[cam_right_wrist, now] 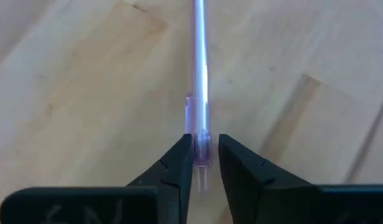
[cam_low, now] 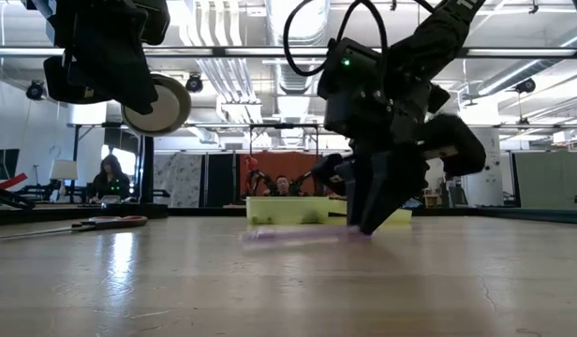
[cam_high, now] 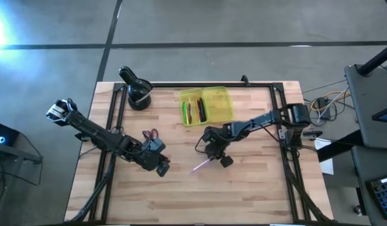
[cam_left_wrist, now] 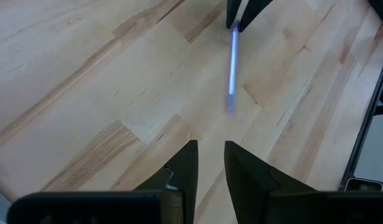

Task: Pick & place school supplies into a supply box
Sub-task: Put the purple pencil into the yellow supply box

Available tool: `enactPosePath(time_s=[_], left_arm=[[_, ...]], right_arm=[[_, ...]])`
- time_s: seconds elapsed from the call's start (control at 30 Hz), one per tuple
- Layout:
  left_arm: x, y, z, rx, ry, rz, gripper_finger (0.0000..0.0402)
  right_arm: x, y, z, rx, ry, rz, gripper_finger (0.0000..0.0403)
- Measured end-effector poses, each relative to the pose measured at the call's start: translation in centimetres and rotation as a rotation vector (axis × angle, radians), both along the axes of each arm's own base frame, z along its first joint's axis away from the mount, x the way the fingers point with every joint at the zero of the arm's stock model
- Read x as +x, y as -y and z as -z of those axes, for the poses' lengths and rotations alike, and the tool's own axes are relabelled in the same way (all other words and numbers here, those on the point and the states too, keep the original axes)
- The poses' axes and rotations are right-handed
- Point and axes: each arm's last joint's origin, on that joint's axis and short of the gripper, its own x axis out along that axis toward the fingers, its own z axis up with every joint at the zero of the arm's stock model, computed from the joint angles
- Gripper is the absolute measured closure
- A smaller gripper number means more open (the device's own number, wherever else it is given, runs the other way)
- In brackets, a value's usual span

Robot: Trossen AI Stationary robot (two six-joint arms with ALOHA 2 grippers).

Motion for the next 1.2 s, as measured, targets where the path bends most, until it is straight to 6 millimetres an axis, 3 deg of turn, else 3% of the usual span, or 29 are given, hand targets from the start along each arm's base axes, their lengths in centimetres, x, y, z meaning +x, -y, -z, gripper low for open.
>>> enactPosePath(time_s=[0.23, 0.6, 1.0, 1.2], left_arm=[[0.0, 0.0, 0.0, 0.0, 0.0, 0.0, 0.0339], [0.0, 0.0, 0.0, -0.001, 0.002, 0.0, 0.0339], [0.0, 0.0, 0.0, -0.001, 0.004, 0.001, 0.0339], [0.1, 0.0, 0.0, 0.01, 0.005, 0.014, 0.0339]], right_arm=[[-0.5, 0.3, 0.1, -0.155, -0.045, -0.004, 0.035], [-0.6, -0.2, 0.2, -0.248, -0.07, 0.041, 0.0363], [-0.7, -0.2, -0.9, -0.181, -0.037, 0.057, 0.0378], [-1.1, 1.7, -2.1, -0.071, -0.039, 0.131, 0.0378]])
